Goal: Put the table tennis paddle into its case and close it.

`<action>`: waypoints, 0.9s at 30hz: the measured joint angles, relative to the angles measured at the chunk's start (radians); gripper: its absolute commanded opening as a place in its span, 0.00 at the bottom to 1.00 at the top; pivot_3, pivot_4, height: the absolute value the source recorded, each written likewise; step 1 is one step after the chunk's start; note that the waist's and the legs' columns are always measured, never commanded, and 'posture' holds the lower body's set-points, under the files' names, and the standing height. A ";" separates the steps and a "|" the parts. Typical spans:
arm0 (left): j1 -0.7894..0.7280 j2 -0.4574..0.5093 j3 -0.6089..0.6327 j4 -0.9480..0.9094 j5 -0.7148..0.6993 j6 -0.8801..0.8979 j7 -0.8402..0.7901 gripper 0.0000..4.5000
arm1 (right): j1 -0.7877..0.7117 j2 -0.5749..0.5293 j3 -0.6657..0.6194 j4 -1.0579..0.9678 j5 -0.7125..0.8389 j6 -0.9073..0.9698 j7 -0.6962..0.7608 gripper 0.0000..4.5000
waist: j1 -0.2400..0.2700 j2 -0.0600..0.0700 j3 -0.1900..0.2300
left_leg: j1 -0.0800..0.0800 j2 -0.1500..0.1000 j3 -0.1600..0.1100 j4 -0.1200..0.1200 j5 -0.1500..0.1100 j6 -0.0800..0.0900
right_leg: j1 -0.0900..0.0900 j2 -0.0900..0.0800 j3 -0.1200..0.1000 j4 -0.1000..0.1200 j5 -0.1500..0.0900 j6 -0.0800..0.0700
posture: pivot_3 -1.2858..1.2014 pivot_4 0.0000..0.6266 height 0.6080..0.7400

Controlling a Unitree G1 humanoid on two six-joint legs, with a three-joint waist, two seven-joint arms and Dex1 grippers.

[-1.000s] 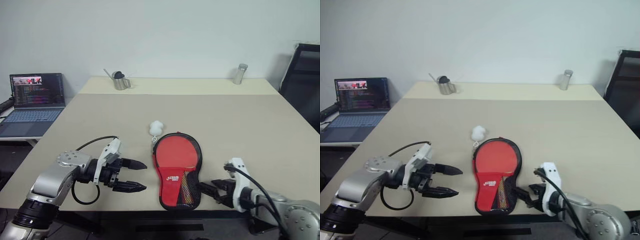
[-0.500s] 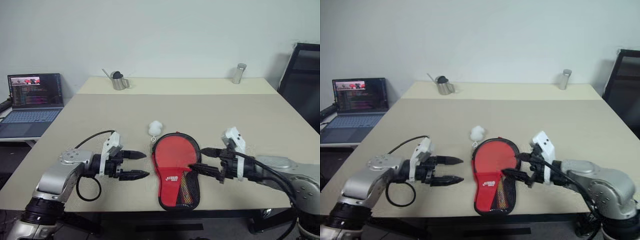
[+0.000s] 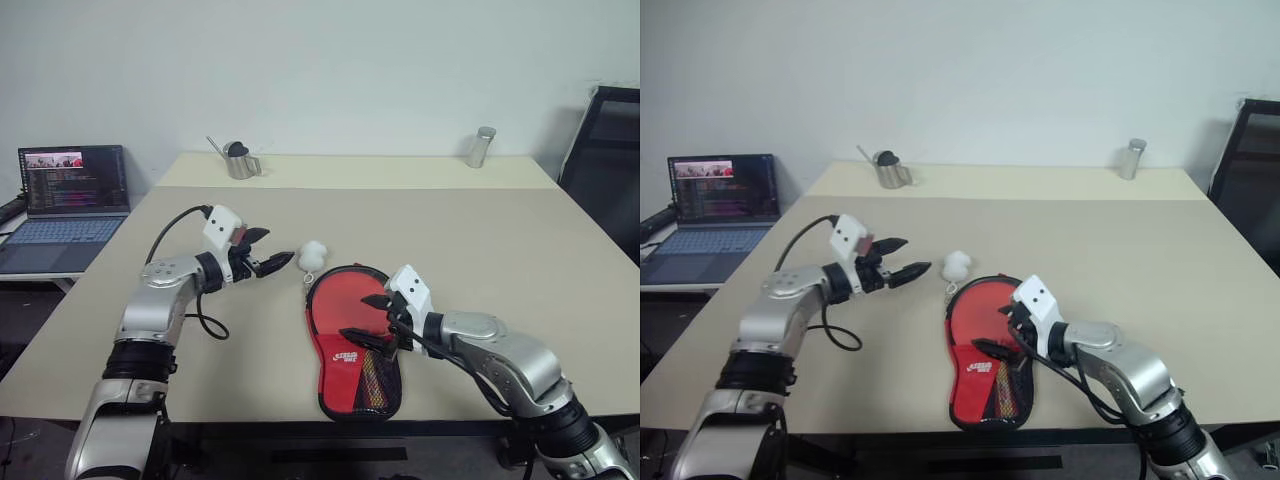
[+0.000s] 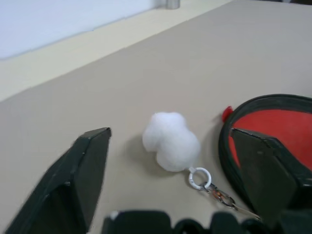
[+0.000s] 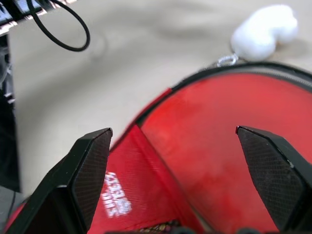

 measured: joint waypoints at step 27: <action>-0.440 -0.248 -0.064 0.853 0.273 -0.064 0.180 0.92 | -0.008 0.116 0.023 0.034 -0.152 -0.009 -0.029 1.00 | -0.002 -0.001 0.000 | 0.000 -0.001 0.000 0.006 0.000 0.000 | -0.001 0.000 0.000 0.007 0.000 0.000 | 0.52 0.24 1.00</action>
